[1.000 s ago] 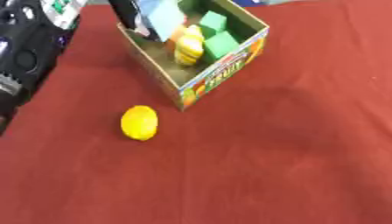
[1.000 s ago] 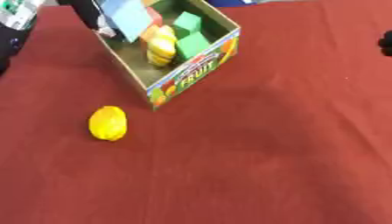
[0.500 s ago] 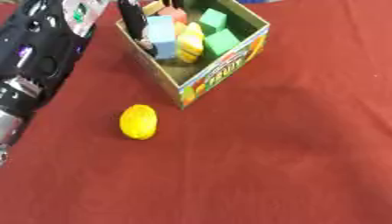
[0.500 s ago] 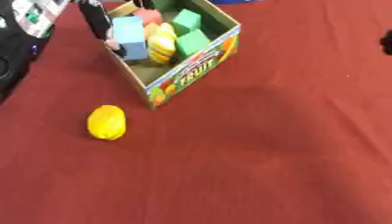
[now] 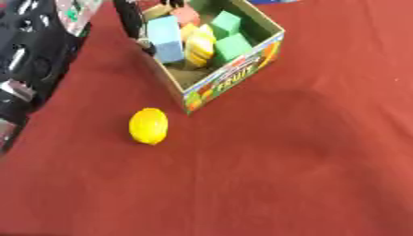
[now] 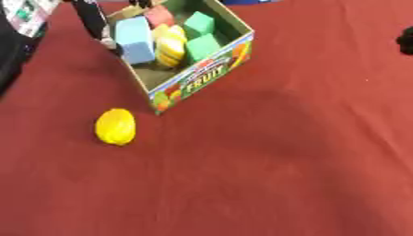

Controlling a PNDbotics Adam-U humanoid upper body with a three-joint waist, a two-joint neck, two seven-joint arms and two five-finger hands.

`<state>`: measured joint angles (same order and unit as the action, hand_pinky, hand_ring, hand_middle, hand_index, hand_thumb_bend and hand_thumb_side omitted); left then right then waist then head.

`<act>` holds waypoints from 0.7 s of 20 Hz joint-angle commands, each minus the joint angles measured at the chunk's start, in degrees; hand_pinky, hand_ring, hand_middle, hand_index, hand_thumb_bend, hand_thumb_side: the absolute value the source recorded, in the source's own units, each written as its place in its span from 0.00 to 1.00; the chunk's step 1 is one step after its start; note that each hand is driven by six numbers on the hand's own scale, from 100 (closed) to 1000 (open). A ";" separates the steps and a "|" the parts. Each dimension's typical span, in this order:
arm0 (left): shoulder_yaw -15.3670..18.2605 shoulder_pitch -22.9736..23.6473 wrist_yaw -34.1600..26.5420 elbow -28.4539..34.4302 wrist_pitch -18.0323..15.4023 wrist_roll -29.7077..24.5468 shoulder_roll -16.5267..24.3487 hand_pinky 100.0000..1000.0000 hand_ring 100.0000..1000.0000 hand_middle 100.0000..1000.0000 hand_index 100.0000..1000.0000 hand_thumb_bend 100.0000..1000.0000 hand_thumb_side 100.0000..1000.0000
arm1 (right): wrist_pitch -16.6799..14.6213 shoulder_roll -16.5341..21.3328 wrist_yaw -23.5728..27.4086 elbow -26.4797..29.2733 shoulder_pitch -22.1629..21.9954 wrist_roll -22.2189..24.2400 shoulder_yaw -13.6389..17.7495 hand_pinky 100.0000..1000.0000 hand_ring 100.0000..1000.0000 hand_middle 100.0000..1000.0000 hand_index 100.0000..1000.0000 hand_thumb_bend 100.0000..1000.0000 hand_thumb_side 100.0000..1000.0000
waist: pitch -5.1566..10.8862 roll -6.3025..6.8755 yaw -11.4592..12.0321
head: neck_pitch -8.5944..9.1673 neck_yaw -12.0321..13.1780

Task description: Pick up objects on the table and place them in the box.

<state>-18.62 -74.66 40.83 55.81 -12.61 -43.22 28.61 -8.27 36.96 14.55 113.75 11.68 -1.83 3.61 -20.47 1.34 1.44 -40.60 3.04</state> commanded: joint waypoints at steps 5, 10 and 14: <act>-4.28 1.50 -13.04 12.19 4.34 1.02 8.27 0.80 0.73 0.66 0.81 0.51 0.00 | 0.12 1.07 0.36 0.85 -0.51 -0.83 1.18 0.77 0.72 0.65 0.75 0.00 0.53 | 2.50 -0.14 1.41 | -1.85 -1.92; -7.47 4.39 -21.90 22.06 10.43 3.14 13.21 0.77 0.68 0.62 0.79 0.47 0.00 | 0.12 1.09 0.22 0.85 -1.00 -1.14 1.45 0.77 0.72 0.65 0.75 0.00 0.53 | 3.09 -0.26 2.32 | -2.45 -2.95; -10.81 7.68 -27.65 30.92 15.78 3.44 17.41 0.76 0.67 0.61 0.78 0.48 0.00 | 0.15 1.17 0.17 0.85 -0.85 -1.33 1.45 0.77 0.72 0.65 0.75 0.00 0.52 | 3.22 -0.24 2.79 | -2.52 -3.25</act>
<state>-29.08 -66.23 15.01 83.80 1.54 -39.96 43.07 -8.10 36.96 14.56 113.75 10.51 -2.94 4.28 -18.63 1.27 4.24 -42.87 -0.05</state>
